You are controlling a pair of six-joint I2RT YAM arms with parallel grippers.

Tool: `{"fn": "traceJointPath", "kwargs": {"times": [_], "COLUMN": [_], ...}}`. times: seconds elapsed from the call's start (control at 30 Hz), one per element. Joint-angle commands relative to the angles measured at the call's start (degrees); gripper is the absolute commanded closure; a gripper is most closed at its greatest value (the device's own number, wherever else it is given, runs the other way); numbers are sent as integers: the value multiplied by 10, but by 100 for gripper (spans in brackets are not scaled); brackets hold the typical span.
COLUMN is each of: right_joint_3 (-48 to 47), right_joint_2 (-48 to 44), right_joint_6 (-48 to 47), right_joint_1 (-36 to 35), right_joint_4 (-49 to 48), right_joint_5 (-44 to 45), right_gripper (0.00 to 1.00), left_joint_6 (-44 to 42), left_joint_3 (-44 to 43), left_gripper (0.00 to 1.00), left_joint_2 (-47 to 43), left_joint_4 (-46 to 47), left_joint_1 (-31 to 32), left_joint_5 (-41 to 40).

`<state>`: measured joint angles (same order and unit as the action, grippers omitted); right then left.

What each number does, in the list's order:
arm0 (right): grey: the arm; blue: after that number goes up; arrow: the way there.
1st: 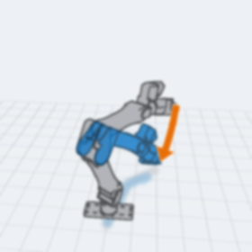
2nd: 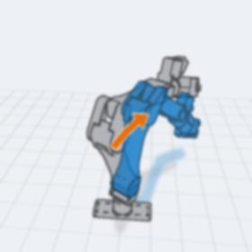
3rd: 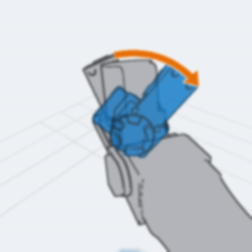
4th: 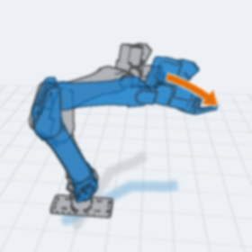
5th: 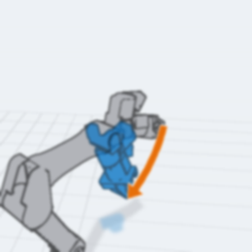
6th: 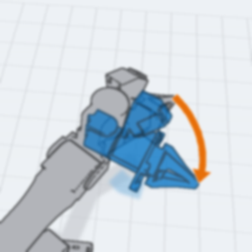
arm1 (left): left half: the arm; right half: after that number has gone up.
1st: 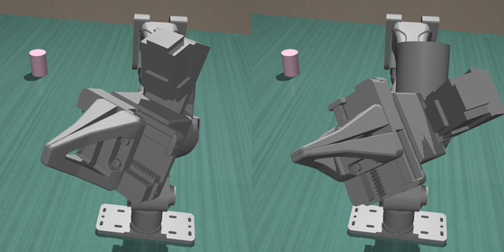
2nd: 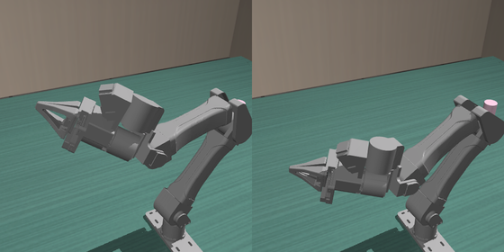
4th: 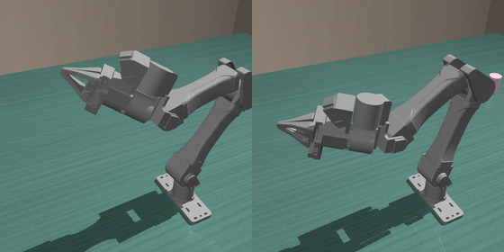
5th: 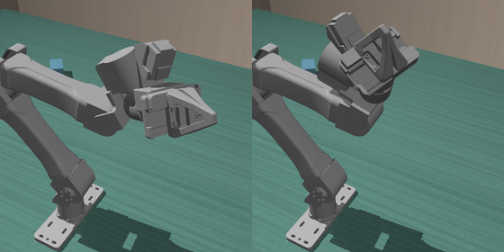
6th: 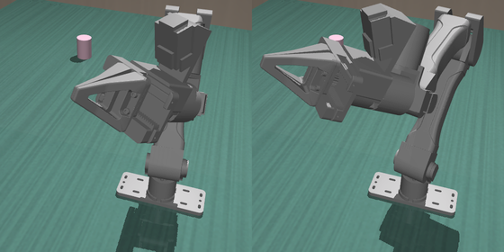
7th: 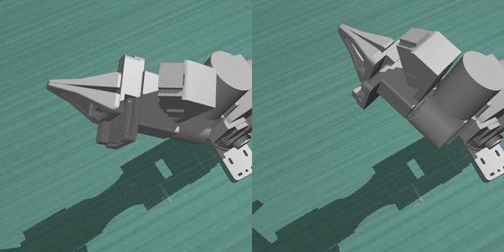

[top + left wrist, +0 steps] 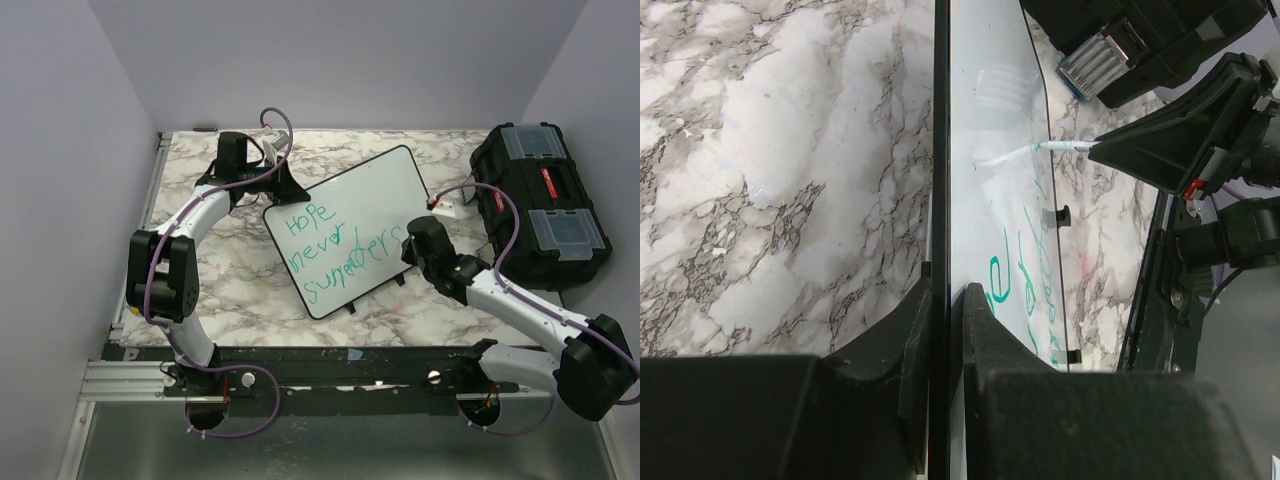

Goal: Write a sentence on the whiteboard

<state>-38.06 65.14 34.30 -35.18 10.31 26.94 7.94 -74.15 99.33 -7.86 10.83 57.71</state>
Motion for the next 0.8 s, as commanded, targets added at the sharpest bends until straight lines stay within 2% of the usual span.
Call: {"fn": "traceJointPath", "kwargs": {"times": [0.0,0.13,0.33,0.77], "right_joint_3": [6,2,6,8], "right_joint_2": [21,25,16,4], "right_joint_6": [27,36,34,17], "right_joint_1": [-2,-2,-1,-1], "right_joint_4": [64,84,90,49], "right_joint_5": [50,48,-6,-114], "right_gripper": [99,99,99,99], "left_joint_6": [-72,-72,-71,-70], "left_joint_3": [-6,-6,-7,-6], "left_gripper": [100,100,100,100], "left_joint_2": [-3,-3,-1,-3], "left_joint_4": [53,54,54,56], "left_joint_1": [-4,-4,-4,-4], "left_joint_5": [-22,-22,-18,-16]}}
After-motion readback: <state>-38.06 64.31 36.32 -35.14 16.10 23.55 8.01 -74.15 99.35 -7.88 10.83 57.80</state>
